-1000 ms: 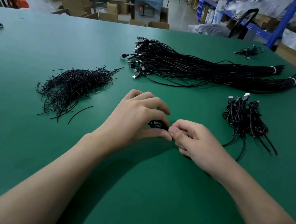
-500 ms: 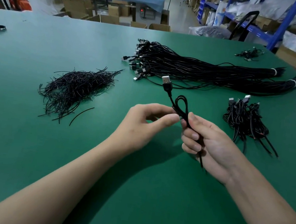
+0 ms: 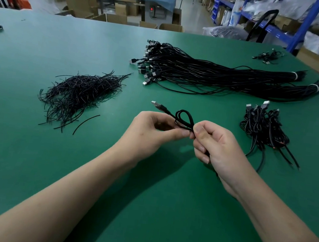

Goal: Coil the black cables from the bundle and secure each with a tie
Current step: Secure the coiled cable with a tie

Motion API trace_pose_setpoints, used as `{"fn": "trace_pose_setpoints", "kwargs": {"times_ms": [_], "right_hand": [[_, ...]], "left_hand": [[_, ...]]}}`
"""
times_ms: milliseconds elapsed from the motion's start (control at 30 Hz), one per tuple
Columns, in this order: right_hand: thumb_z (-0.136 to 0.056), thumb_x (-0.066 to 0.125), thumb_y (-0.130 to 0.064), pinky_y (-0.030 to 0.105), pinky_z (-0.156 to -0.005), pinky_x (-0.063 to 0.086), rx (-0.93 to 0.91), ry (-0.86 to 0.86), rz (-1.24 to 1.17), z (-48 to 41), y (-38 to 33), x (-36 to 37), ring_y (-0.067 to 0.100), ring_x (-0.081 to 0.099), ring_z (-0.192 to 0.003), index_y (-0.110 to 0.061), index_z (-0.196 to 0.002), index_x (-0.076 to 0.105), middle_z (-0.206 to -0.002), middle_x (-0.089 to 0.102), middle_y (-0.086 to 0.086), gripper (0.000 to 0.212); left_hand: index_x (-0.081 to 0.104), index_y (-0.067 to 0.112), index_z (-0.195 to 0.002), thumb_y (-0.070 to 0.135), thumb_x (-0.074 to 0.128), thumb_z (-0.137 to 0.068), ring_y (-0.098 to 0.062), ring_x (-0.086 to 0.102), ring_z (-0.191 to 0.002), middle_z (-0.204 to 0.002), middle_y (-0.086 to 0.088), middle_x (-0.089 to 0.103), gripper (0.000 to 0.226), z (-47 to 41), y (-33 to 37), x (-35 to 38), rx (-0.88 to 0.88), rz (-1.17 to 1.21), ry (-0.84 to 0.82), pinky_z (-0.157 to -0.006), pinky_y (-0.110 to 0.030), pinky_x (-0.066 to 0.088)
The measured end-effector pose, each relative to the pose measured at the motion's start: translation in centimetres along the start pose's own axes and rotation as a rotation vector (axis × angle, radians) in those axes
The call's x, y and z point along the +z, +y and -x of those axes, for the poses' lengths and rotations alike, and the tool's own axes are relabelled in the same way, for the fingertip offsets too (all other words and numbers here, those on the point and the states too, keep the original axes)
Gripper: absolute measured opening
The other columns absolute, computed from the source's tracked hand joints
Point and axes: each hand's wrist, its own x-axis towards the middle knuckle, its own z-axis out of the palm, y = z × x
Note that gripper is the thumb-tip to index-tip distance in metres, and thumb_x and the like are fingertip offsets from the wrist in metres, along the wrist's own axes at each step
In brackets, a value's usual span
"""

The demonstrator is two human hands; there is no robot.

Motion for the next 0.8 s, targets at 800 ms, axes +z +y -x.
{"fn": "trace_pose_setpoints", "kwargs": {"times_ms": [800], "right_hand": [[-0.102, 0.05, -0.036, 0.03, -0.051, 0.034, -0.163, 0.258, 0.045, 0.0, 1.6, 2.2, 0.011, 0.037, -0.053, -0.018, -0.083, 0.054, -0.059, 0.042, -0.012, 0.027]], "left_hand": [[0.076, 0.026, -0.074, 0.021, 0.078, -0.085, -0.004, 0.062, -0.084, -0.084, 0.01, 0.067, 0.012, 1.4, 0.4, 3.5, 0.119, -0.15, 0.367, -0.067, -0.012, 0.036]]}}
